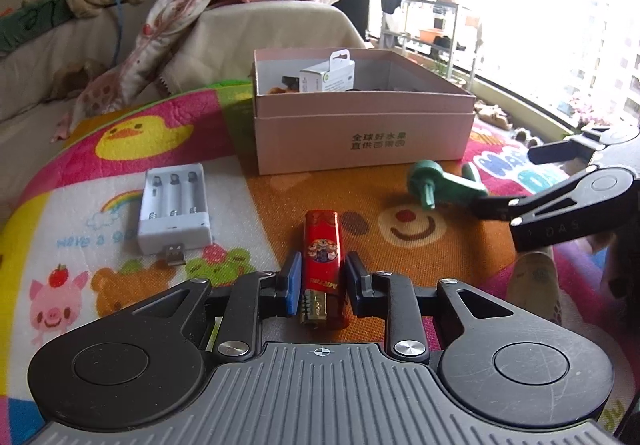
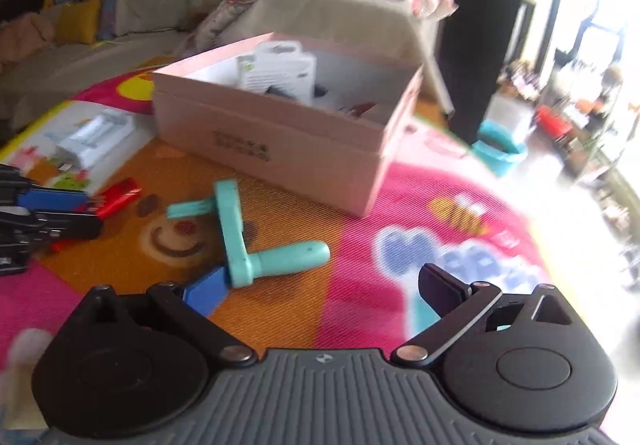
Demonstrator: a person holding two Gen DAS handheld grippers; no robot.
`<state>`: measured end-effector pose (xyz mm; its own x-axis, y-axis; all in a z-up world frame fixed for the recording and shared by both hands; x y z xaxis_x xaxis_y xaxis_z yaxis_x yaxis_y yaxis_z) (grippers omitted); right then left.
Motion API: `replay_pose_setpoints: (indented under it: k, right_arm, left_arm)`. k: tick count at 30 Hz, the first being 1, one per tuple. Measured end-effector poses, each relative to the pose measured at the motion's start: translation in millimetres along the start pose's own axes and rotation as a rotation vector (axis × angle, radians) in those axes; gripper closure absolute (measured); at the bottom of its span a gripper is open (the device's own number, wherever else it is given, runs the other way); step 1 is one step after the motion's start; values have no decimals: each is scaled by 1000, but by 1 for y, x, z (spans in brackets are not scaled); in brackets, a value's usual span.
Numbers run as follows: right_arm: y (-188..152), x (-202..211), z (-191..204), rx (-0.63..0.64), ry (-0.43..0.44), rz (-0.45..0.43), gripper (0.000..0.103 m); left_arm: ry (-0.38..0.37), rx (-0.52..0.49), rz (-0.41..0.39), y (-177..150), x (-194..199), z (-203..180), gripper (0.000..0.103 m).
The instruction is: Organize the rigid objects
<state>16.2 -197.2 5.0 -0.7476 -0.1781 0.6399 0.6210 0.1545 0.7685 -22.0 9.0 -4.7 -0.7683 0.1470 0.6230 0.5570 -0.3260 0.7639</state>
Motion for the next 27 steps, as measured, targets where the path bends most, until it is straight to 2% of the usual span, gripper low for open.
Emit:
replay_pose_setpoints:
  k: [1, 3, 5, 8, 12, 17, 19, 23, 25, 27]
  right_arm:
    - [0, 0, -1, -10, -1, 2, 4]
    - [1, 0, -8, -62, 55, 42, 4]
    - [1, -4, -16, -136, 103, 83, 4]
    - [3, -2, -21, -191, 122, 82, 4]
    - [6, 2, -17, -262, 221, 99, 4]
    - [26, -12, 2, -342, 248, 145, 4]
    - [33, -23, 14, -340, 225, 186, 4]
    - [36, -35, 36, -224, 128, 164, 5]
    - [32, -32, 40, -169, 98, 138, 17]
    - [30, -27, 38, -132, 106, 121, 26]
  left_arm:
    - [18, -2, 3, -1, 1, -3, 75]
    - [24, 0, -2, -3, 3, -4, 76]
    - [-3, 32, -11, -5, 4, 2, 76]
    - [-45, 120, -13, -7, 4, 13, 76]
    - [-6, 53, -3, -4, 4, 2, 76]
    - [7, 35, -7, -4, 5, -1, 76]
    - [4, 38, -8, -5, 5, 0, 76]
    - [1, 39, -11, -5, 5, 1, 76]
    - [-10, 57, -14, -5, 5, 4, 76]
    - [-23, 80, -18, -6, 5, 7, 76]
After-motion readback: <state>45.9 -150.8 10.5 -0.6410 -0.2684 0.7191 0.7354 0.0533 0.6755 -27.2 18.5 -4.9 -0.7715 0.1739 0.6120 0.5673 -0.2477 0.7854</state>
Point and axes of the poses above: each gripper's, at about its wrist camera, not at the fingertips, and x roughly against the way its jaws point, z to its left, y to its top, the point moved 1 cm from there along -x, roughly the way its jaws point, and after that the axes turned 13 degrees about -x, right-handed, at the moved point
